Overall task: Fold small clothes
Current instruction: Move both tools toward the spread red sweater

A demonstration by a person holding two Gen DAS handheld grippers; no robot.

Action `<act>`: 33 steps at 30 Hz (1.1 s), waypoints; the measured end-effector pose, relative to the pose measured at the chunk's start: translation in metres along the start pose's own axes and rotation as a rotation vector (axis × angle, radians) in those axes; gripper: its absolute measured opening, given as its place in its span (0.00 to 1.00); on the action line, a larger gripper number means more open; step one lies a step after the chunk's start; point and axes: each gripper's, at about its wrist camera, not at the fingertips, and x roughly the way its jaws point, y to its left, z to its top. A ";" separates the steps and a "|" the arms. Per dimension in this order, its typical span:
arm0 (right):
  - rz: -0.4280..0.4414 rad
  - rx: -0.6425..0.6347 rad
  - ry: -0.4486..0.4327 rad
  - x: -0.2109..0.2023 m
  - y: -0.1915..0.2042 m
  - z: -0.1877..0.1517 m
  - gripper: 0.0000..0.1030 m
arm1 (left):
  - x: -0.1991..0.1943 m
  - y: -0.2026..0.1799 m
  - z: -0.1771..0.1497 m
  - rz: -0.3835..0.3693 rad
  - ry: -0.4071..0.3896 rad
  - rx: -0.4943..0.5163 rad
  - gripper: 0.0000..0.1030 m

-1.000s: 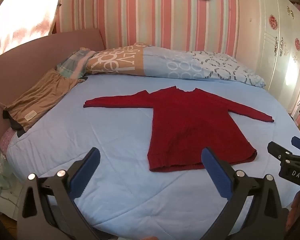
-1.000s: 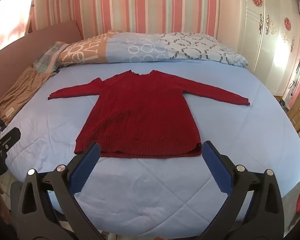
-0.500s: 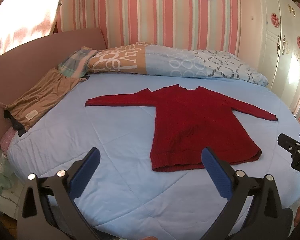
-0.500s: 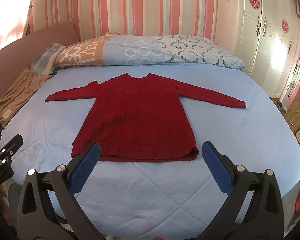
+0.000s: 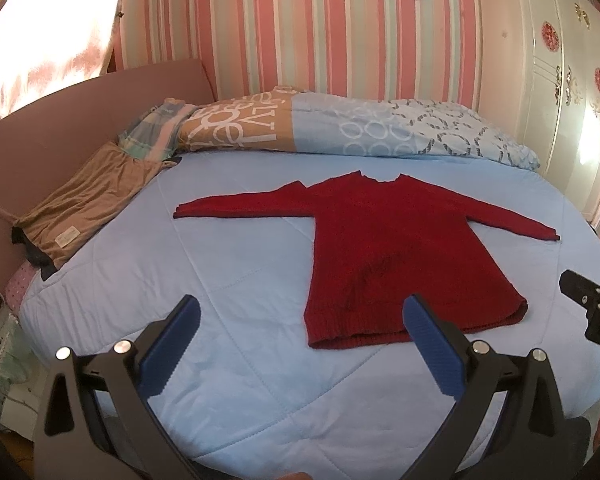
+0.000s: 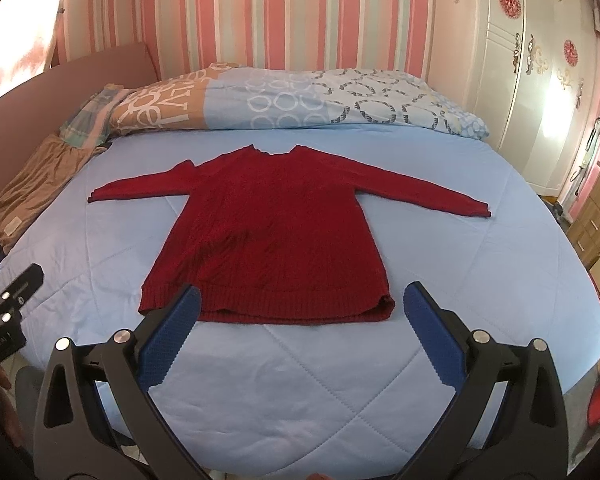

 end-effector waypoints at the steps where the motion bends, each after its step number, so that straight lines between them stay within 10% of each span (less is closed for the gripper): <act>1: -0.004 0.001 -0.003 0.000 0.000 0.000 0.97 | 0.000 0.001 -0.001 0.001 -0.003 -0.006 0.99; 33: -0.045 0.068 0.011 0.039 -0.065 0.027 0.97 | 0.038 -0.051 0.044 -0.018 0.008 0.045 0.99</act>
